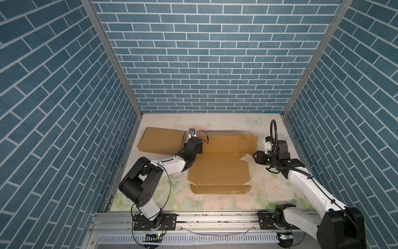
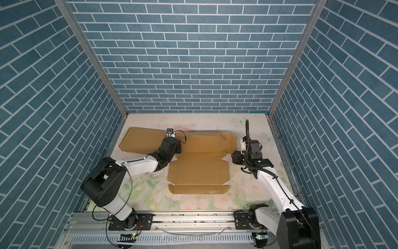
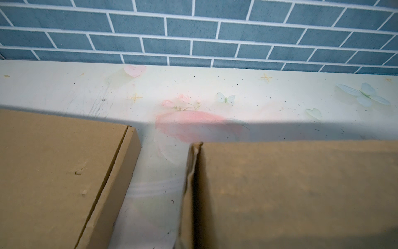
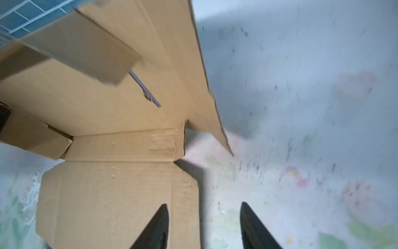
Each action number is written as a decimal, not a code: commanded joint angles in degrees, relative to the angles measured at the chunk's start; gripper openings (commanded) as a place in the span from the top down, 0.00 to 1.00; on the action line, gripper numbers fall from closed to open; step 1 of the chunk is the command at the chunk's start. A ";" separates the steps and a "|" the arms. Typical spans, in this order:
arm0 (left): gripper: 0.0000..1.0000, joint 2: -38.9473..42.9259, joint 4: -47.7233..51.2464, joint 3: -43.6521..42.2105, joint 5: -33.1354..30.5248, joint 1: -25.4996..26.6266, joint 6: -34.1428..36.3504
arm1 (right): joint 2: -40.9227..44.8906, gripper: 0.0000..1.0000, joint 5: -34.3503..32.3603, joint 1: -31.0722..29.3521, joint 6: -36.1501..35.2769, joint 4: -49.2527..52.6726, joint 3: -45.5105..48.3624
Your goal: Fold the paper box
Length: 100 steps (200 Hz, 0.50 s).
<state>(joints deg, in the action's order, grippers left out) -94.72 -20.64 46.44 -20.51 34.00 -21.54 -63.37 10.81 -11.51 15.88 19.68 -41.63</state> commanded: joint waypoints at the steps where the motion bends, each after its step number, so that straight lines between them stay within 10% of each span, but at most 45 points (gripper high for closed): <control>1: 1.00 -3.67 10.27 -2.03 2.39 -0.25 0.60 | -4.38 0.39 1.05 1.29 -13.30 1.85 -1.99; 59: 1.00 -4.45 10.46 -1.40 2.71 -0.25 1.66 | -19.21 0.41 7.59 2.16 -24.70 -5.16 -9.28; 100: 1.00 -4.50 10.34 -1.52 2.62 -0.25 1.50 | -21.42 0.62 16.88 2.54 -28.28 -4.87 -9.01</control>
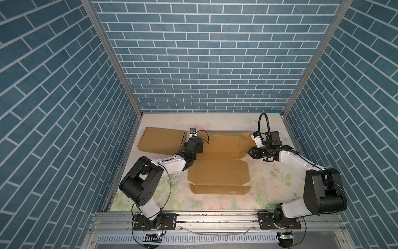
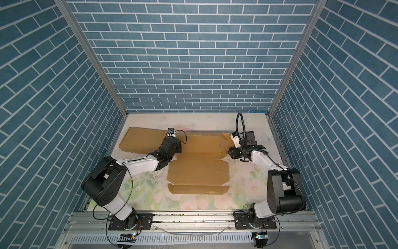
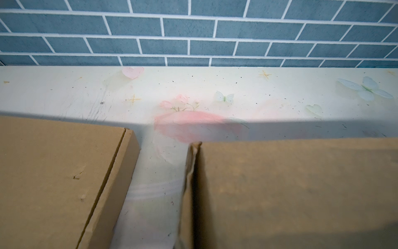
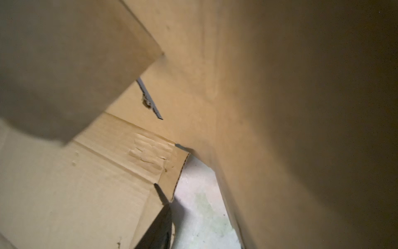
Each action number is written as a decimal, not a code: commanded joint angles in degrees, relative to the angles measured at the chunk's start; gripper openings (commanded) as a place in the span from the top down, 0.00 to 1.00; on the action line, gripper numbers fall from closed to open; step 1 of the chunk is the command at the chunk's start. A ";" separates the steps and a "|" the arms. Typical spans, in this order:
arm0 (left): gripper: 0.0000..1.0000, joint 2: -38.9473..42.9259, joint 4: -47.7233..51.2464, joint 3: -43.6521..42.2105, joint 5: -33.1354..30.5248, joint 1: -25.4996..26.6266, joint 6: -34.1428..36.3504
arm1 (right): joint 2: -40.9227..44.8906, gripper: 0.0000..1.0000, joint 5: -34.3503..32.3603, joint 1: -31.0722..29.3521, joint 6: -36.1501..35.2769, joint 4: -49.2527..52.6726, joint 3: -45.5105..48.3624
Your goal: Fold the paper box
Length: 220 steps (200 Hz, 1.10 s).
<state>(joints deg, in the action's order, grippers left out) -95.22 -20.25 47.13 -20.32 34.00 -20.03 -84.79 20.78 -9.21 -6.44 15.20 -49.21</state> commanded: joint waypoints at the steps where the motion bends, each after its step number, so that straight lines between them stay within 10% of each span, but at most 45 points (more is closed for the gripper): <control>1: 1.00 -4.01 9.91 -2.18 2.40 -0.25 -0.01 | 0.12 0.63 7.00 0.29 -6.00 -0.37 -1.42; 60: 1.00 -2.99 6.05 -3.96 0.05 -0.03 -1.09 | 8.11 1.00 7.72 -0.74 5.35 -3.84 1.86; 153: 1.00 -2.86 4.46 -4.39 -2.09 1.42 -1.66 | 14.52 1.00 -5.79 -14.89 12.43 -3.77 3.98; 220: 1.00 -2.08 -1.19 -6.95 -0.40 1.51 2.75 | 11.42 1.00 -10.20 -19.77 17.51 -27.64 20.52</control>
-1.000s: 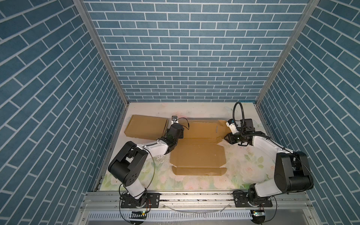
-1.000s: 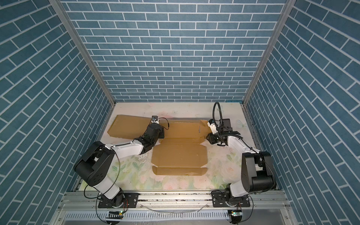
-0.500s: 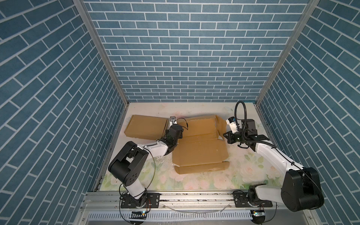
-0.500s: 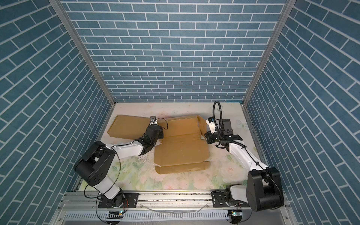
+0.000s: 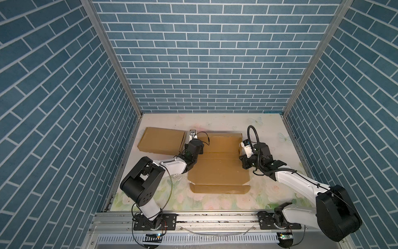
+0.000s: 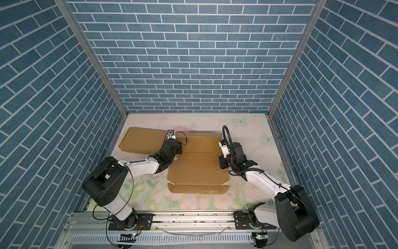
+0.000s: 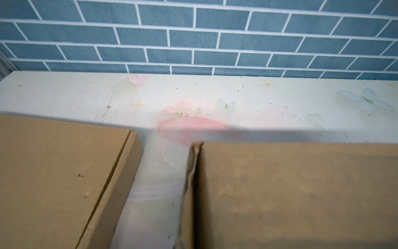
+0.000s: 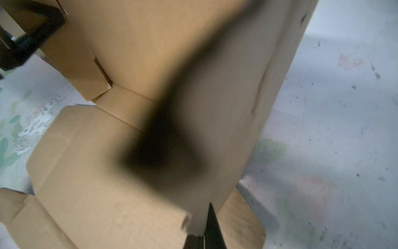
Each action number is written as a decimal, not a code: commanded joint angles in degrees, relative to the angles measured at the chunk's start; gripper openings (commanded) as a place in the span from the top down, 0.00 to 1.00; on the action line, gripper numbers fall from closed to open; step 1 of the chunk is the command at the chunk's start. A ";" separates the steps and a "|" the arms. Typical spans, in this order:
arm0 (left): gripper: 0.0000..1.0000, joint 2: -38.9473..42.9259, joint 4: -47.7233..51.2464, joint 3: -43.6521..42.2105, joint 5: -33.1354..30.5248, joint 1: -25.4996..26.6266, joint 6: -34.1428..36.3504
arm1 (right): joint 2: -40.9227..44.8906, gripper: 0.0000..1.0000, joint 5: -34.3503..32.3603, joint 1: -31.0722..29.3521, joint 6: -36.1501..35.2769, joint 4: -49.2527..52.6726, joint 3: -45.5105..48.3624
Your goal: Fold the paper box
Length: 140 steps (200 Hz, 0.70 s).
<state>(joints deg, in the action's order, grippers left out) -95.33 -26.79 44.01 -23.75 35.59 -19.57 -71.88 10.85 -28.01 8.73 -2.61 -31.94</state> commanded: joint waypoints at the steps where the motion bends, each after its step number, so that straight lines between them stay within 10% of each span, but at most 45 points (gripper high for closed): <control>1: 1.00 -1.97 5.21 -3.83 3.15 -0.09 2.41 | -1.50 1.00 -0.20 -0.98 2.30 -9.98 3.27; 35: 1.00 -1.75 1.51 -6.40 3.02 0.01 5.45 | -0.28 0.92 2.56 0.11 2.12 -4.33 0.79; 81: 1.00 -1.46 -0.77 -9.29 0.46 0.02 8.53 | 7.91 0.48 18.35 10.82 7.61 4.91 -0.04; 140: 1.00 -2.46 -2.24 -9.74 -1.43 0.88 10.43 | 8.24 0.33 29.79 20.53 15.11 7.96 -5.22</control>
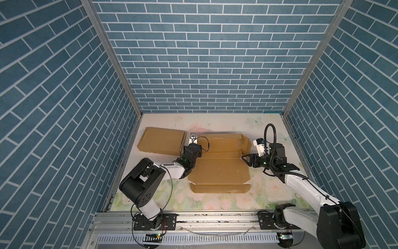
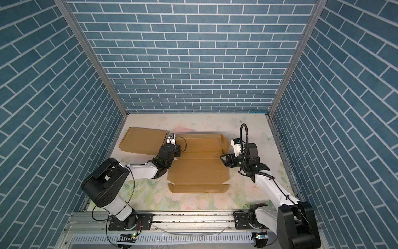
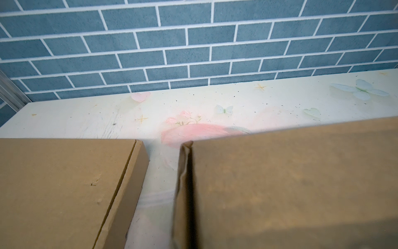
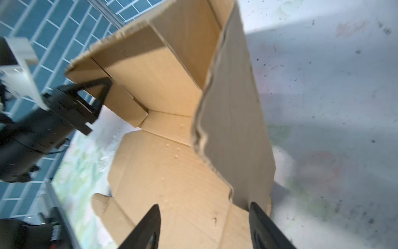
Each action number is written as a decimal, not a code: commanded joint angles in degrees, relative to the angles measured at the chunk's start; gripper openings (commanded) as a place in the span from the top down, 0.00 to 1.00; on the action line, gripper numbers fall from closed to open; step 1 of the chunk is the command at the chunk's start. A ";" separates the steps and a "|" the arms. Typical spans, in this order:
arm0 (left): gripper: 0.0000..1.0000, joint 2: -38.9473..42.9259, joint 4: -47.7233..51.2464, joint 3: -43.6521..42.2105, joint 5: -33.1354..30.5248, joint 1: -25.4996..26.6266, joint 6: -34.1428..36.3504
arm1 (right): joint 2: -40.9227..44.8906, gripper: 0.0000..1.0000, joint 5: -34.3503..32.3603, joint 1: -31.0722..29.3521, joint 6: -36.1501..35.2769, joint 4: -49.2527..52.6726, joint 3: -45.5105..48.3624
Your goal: Fold the paper box
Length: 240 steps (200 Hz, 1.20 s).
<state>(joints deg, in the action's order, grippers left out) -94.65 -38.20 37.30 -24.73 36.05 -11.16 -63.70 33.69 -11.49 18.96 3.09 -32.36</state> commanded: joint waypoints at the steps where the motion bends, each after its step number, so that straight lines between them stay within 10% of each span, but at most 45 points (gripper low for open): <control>1: 1.00 -3.15 9.13 -3.03 -0.42 0.42 2.06 | 0.07 0.33 7.06 4.14 4.87 2.48 -4.99; 71: 1.00 -2.99 9.81 -2.76 -0.73 0.65 2.28 | -8.31 0.33 10.60 21.40 19.05 -10.58 -12.43; 107: 1.00 -2.86 10.08 -2.58 -0.80 0.69 2.37 | -22.61 0.43 4.05 21.87 9.17 -1.25 -21.88; 188: 1.00 -1.42 13.01 -1.35 -1.46 0.69 0.97 | -18.16 0.44 -4.90 5.08 -14.55 20.37 -21.33; 240: 1.00 -0.78 13.67 -0.79 -1.40 0.69 0.88 | -15.76 0.43 -12.57 -5.38 -16.51 25.26 -21.82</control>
<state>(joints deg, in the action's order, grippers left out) -94.37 -35.77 38.15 -26.17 36.67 -10.31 -80.64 26.83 -13.87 6.83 24.10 -52.75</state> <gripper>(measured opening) 0.079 0.559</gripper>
